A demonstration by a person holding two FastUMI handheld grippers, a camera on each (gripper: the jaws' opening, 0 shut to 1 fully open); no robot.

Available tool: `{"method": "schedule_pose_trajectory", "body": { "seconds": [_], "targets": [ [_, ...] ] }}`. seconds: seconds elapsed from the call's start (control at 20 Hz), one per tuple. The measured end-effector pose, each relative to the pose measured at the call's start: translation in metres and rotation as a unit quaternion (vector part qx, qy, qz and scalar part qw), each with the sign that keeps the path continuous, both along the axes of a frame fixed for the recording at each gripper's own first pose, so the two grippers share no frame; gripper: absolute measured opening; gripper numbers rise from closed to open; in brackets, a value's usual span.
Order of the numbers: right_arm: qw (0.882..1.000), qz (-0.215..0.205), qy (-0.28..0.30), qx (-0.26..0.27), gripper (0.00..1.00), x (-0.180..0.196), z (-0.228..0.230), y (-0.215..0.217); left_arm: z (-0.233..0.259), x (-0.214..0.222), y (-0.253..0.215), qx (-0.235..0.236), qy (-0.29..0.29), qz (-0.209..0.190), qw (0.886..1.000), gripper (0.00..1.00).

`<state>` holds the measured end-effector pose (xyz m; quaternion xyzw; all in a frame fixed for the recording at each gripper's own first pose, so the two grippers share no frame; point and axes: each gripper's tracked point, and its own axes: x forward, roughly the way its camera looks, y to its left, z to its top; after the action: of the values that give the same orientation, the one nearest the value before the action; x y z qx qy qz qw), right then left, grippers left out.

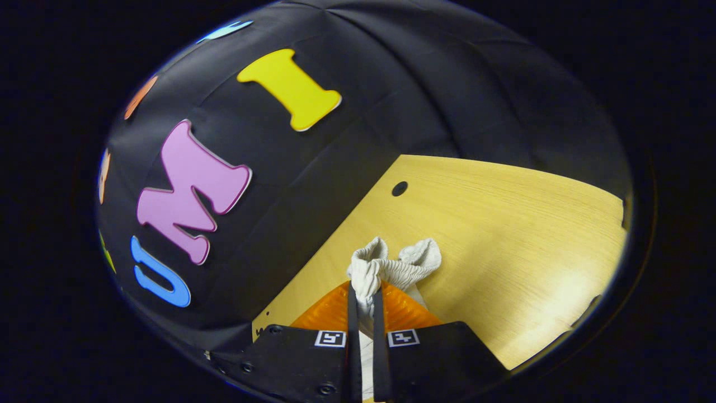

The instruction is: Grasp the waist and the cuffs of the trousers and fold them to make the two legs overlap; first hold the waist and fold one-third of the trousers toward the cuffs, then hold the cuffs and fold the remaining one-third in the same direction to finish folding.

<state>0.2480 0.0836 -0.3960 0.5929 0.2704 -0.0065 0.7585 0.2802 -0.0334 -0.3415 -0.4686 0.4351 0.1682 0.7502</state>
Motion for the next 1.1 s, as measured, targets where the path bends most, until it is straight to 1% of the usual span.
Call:
{"method": "schedule_pose_trajectory", "body": {
  "seconds": [0.2,0.35,0.45,0.55,0.7,0.85,1.0,1.1],
  "targets": [
    [0.998,0.031,-0.045,-0.003,0.12,0.002,-0.001,0.007,-0.001,0.001,-0.001,-0.01,-0.001,-0.006,1.0,0.06],
    [0.995,0.068,-0.072,-0.015,0.12,0.0,0.0,0.001,-0.001,0.002,-0.001,-0.012,-0.004,-0.011,1.0,0.06],
    [0.991,0.096,-0.087,-0.027,0.12,-0.003,-0.002,-0.002,0.0,0.002,0.001,-0.009,-0.007,-0.023,1.0,0.06],
    [0.986,0.129,-0.092,-0.041,0.12,-0.006,-0.004,-0.001,0.001,-0.002,0.004,0.0,-0.009,-0.033,0.999,0.06],
    [0.978,0.178,-0.082,-0.07,0.12,-0.006,-0.004,-0.009,0.003,-0.003,0.008,0.005,-0.012,-0.038,0.999,0.06],
    [0.972,0.205,-0.077,-0.086,0.12,-0.005,0.002,-0.015,0.005,-0.005,0.012,0.017,-0.014,-0.049,0.999,0.06],
    [0.964,0.237,-0.082,-0.089,0.12,-0.008,-0.003,-0.011,0.004,-0.007,0.012,0.019,-0.016,-0.047,0.999,0.06],
    [0.958,0.264,-0.077,-0.078,0.12,-0.011,-0.008,-0.006,0.004,-0.008,0.013,0.019,-0.017,-0.045,0.999,0.06]
  ]
}}
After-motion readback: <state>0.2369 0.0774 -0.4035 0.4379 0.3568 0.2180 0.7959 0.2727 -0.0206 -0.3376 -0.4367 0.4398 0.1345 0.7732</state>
